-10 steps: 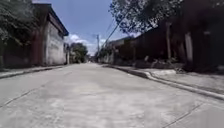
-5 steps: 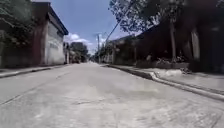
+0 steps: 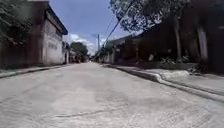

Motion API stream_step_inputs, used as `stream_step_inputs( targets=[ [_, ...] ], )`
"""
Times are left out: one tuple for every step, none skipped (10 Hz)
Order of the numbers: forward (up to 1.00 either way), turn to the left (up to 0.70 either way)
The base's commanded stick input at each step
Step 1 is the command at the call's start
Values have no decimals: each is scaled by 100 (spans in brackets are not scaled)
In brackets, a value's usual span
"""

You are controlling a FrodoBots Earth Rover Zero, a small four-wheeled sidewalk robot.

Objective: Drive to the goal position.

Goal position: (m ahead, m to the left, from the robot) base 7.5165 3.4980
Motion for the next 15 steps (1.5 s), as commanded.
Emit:
stream_step_inputs(
  targets=[
    [85, 0],
    [85, 1],
    [85, 1],
    [85, 1],
    [85, 1],
    [85, 1],
    [85, 1],
    [85, 1],
    [85, 1],
    [85, 1],
    [85, 1],
    [85, 1],
    [85, 1],
    [85, 1],
    [85, 1]
  ],
)
